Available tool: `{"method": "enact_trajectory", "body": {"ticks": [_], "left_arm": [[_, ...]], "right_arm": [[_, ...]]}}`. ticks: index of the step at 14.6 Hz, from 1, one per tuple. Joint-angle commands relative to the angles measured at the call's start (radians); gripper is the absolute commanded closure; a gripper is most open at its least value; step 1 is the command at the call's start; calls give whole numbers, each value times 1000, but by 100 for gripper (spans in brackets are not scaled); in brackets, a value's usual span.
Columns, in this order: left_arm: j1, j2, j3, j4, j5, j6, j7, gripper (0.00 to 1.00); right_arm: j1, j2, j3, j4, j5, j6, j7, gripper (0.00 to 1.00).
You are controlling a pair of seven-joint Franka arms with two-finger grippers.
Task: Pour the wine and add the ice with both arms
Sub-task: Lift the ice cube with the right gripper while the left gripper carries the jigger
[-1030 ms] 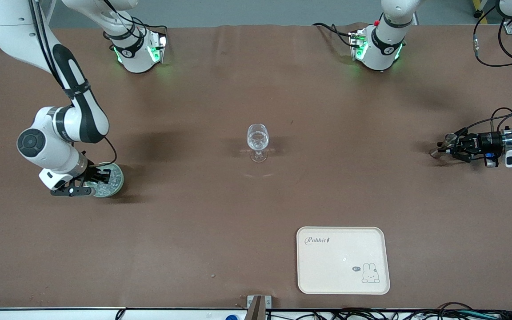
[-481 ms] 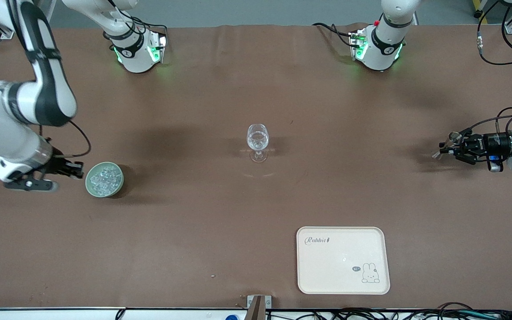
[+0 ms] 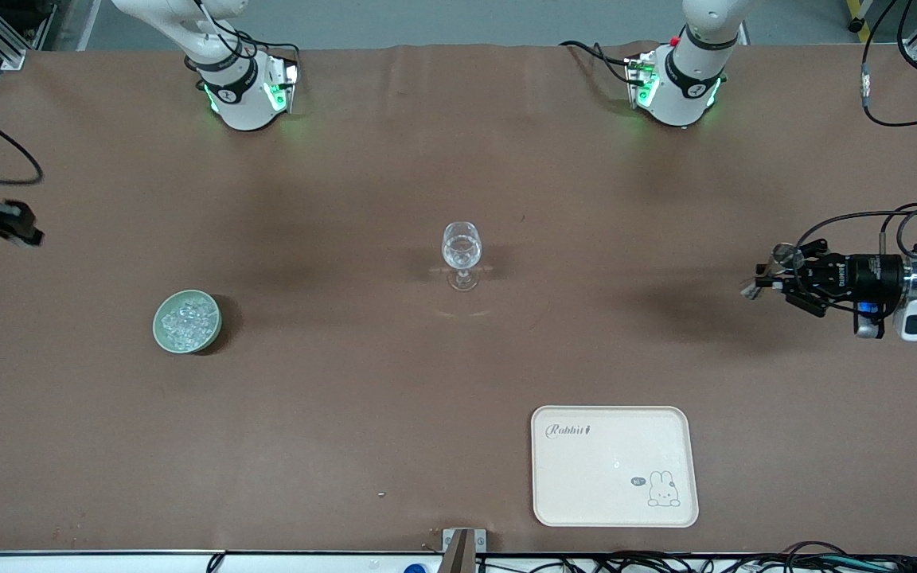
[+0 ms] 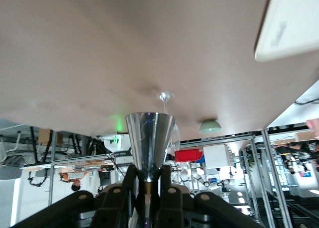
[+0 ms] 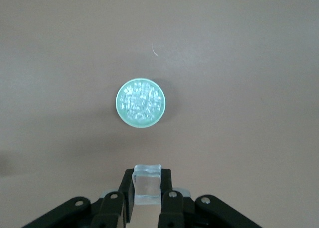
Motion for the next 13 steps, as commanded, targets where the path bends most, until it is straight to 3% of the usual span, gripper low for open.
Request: {"method": "enact_trajectory", "body": {"ticks": [1, 3, 4, 9, 13], "left_arm": [[1, -12, -132, 43, -10, 5, -105, 100], [-35, -23, -210, 46, -7, 45, -176, 100], [-89, -40, -217, 44, -4, 60, -199, 100], [-344, -100, -207, 21, -4, 195, -337, 100], [-473, -153, -204, -75, -1, 350, -377, 100]], "right_arm": [[-54, 13, 31, 90, 13, -92, 9, 99], [-53, -13, 39, 98, 13, -100, 9, 99], [-50, -13, 31, 98, 13, -105, 1, 99], [-30, -14, 32, 98, 13, -100, 9, 99], [-25, -13, 32, 98, 14, -105, 11, 100]]}}
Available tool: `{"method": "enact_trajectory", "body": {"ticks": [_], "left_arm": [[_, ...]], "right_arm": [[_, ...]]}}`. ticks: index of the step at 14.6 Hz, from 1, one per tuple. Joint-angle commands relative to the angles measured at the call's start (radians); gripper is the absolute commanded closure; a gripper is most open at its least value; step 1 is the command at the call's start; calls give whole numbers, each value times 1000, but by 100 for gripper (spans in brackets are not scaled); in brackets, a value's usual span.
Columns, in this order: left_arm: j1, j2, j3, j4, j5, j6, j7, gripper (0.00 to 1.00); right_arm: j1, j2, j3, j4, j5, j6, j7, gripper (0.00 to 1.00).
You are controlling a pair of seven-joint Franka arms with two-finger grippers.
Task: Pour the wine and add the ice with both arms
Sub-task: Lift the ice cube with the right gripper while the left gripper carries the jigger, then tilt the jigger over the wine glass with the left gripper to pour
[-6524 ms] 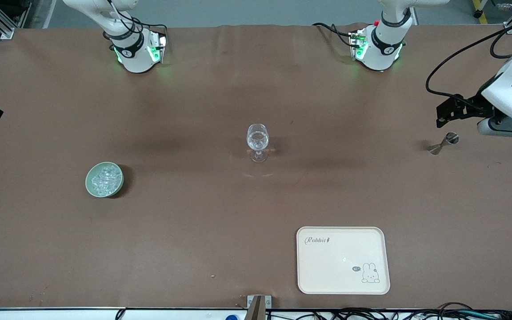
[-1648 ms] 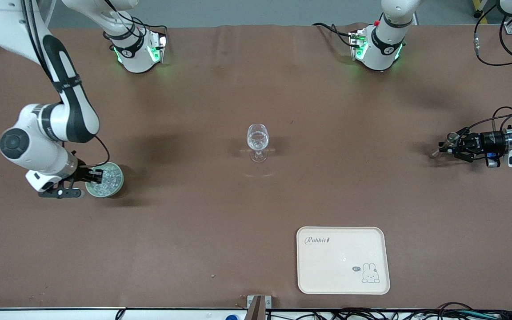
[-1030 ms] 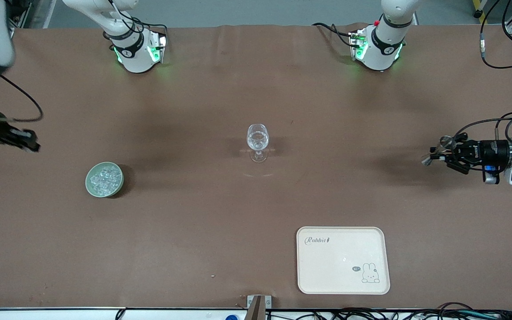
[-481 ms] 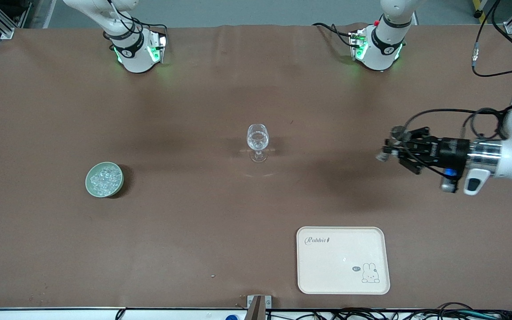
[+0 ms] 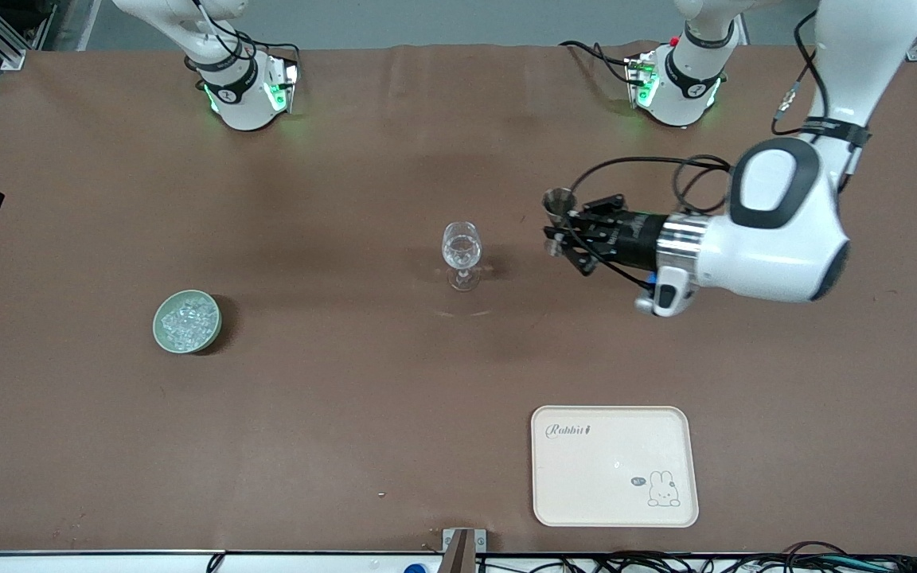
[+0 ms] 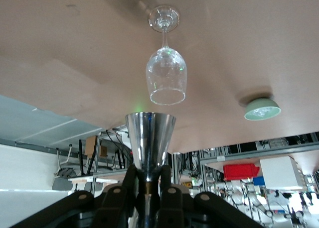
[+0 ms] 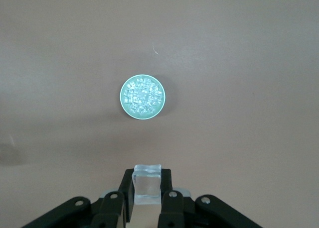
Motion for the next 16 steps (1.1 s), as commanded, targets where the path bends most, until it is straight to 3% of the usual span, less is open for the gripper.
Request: {"method": "enact_trajectory", "body": {"ticks": [1, 6, 8, 10, 16], "left_arm": [[-56, -72, 19, -97, -1, 98, -10, 100], [-323, -68, 188, -125, 0, 294, -109, 100], [-453, -66, 307, -134, 3, 368, -148, 100], [-472, -62, 325, -133, 43, 379, -148, 100], [-501, -57, 317, -124, 313, 436, -273, 100]], "right_arm": [[-1, -11, 3, -2, 14, -11, 11, 100], [-3, -11, 3, -2, 14, -22, 11, 99], [-3, -11, 3, -2, 14, -23, 11, 99], [-1, -11, 3, -2, 14, -23, 12, 99], [-1, -11, 3, -3, 15, -30, 11, 99]]}}
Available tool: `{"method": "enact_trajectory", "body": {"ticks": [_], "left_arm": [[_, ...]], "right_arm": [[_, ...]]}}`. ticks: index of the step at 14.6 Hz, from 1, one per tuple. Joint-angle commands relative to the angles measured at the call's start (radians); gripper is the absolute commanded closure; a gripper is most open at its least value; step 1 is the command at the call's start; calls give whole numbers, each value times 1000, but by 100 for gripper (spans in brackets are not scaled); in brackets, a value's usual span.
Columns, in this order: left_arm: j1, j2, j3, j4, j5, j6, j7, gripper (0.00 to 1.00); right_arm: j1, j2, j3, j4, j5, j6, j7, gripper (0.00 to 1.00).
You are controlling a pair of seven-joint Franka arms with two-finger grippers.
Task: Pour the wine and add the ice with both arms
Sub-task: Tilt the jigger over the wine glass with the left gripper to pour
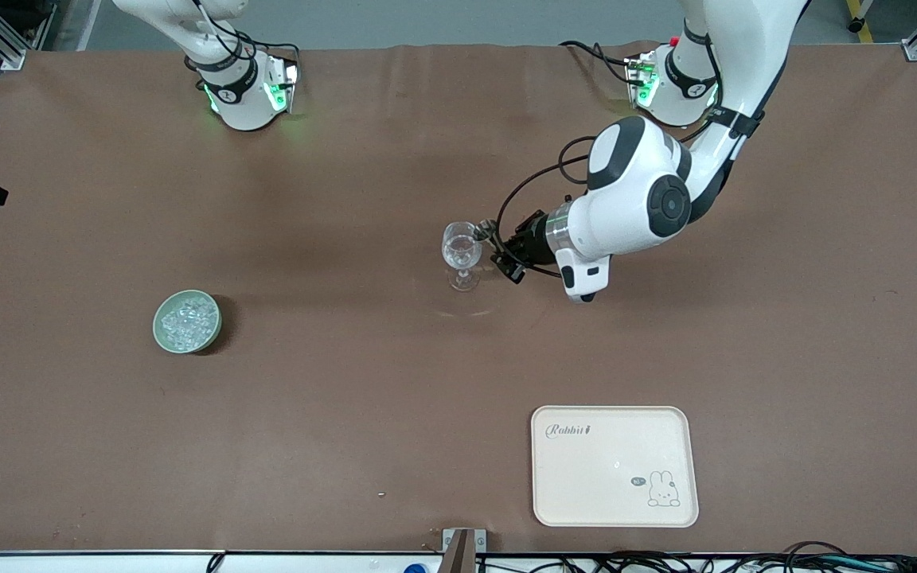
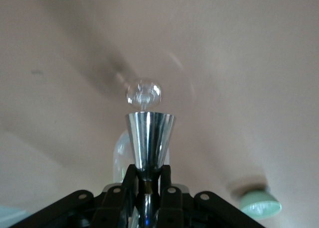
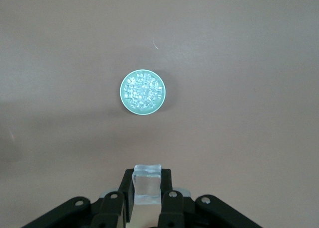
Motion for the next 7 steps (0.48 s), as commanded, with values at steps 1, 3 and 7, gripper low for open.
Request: {"method": "enact_trajectory", "body": {"ticks": [1, 3, 7], "left_arm": [[-39, -23, 0, -8, 106, 27, -83, 100], [-46, -9, -26, -6, 213, 56, -170, 100], [-36, 10, -92, 12, 440, 77, -318, 100]], "right_arm": [[-1, -10, 2, -2, 15, -10, 11, 99], [-1, -11, 2, -3, 15, -10, 11, 99], [-1, -10, 2, -3, 15, -9, 11, 99]]}}
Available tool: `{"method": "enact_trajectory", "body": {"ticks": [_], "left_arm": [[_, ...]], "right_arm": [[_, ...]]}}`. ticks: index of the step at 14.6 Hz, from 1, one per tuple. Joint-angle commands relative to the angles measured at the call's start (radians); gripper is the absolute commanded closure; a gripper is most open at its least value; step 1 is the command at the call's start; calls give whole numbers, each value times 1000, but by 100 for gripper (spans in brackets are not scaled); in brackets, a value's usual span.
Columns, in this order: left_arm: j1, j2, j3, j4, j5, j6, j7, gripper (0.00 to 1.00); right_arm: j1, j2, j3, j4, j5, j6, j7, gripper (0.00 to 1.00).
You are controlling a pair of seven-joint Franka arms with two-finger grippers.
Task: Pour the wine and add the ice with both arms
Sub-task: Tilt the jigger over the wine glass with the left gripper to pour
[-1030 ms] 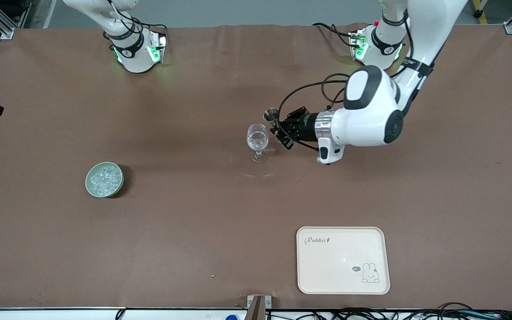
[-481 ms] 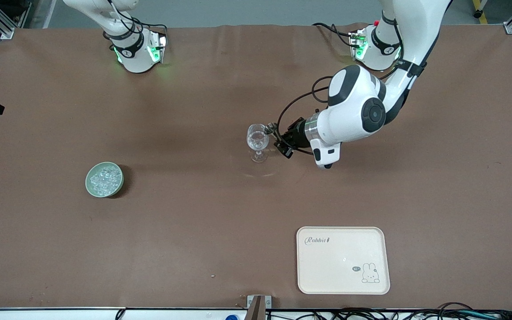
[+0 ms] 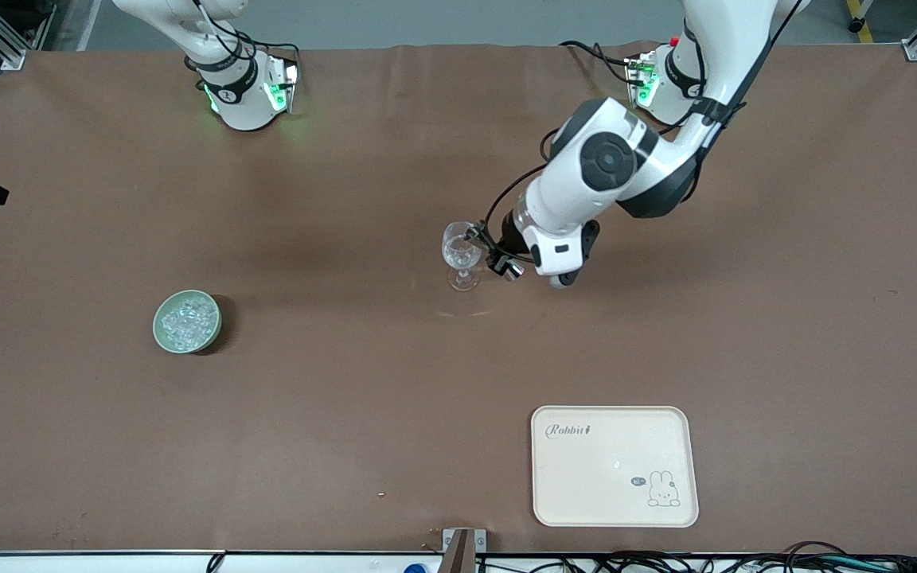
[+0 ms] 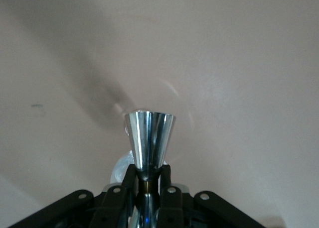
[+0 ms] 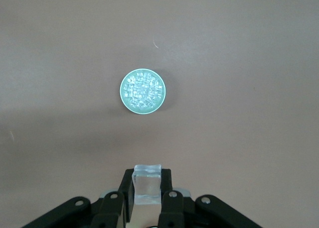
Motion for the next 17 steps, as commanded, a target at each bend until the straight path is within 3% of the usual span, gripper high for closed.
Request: {"method": "enact_trajectory", "body": {"ticks": [1, 5, 9, 12, 17], "left_arm": [[4, 5, -22, 15, 94, 12, -52, 100], [1, -4, -27, 16, 151, 3, -75, 100], [25, -14, -45, 19, 116, -63, -59, 100], [44, -27, -15, 36, -149, -100, 96, 100], [36, -42, 171, 48, -561, -174, 353, 100]], "right_arm": [[-1, -10, 2, -3, 15, -8, 11, 99], [-1, -10, 2, -3, 15, -8, 11, 99], [-3, -10, 0, -3, 24, -8, 11, 99], [-3, -10, 0, -3, 23, -8, 11, 99], [6, -10, 6, -6, 24, -22, 44, 99]]}}
